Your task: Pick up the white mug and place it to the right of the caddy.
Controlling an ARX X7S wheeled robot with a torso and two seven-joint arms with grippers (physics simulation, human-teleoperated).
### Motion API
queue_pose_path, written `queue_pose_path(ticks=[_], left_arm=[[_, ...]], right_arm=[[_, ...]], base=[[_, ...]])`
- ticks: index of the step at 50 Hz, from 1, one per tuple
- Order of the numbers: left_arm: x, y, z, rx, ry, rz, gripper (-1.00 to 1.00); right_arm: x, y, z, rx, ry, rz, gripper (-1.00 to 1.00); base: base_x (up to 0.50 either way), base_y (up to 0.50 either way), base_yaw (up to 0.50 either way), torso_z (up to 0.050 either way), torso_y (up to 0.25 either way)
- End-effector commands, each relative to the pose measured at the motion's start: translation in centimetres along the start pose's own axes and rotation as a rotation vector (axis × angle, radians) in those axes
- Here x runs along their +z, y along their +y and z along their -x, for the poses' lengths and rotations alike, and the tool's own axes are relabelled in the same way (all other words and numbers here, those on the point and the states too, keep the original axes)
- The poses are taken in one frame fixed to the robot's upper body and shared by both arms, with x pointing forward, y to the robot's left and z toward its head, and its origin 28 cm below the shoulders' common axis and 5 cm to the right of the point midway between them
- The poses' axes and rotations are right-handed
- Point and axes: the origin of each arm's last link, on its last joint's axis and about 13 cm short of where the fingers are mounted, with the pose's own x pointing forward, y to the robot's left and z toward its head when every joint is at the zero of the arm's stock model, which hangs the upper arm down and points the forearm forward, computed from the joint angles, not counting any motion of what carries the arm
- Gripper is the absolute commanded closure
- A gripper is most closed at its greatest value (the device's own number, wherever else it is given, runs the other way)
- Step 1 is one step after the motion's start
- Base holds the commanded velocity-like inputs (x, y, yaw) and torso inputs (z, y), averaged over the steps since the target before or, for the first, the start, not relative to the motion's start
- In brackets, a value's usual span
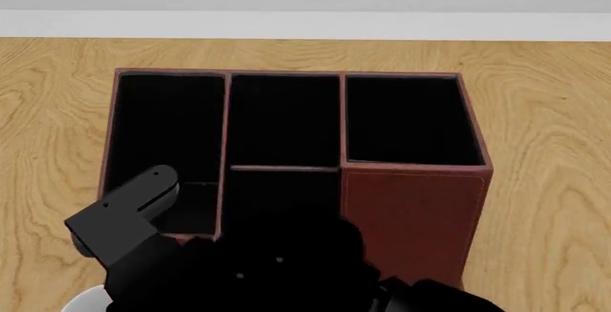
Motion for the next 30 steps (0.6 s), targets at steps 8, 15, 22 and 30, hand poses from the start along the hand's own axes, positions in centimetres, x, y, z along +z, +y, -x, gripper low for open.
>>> queue_pose_path(ticks=[8,15,22,30], left_arm=[[0.3,0.0,-0.1,0.001,-0.011,0.007,-1.0],[0.3,0.0,-0.1,0.002,-0.011,0.004,-1.0],[0.2,0.1,0.0,0.005,-0.008,0.006,-1.0],[0.1,0.1,0.0,0.009,-0.006,0.006,-1.0]], right_arm=[[-1.2,0.3,-2.8,0.007,0.038,0.004,-1.0],[-1.7,0.4,-3.4,0.014,0.055,-0.003,-1.0],[-2.5,0.5,-3.9,0.014,0.08,-0.011,-1.0],[-3.7,1.0,-4.6,0.022,0.108,-0.01,-1.0]], base=[[0.0,0.0,0.0,0.0,0.0],[0.0,0.0,0.0,0.0,0.0],[0.0,0.0,0.0,0.0,0.0],[0.0,0.0,0.0,0.0,0.0]])
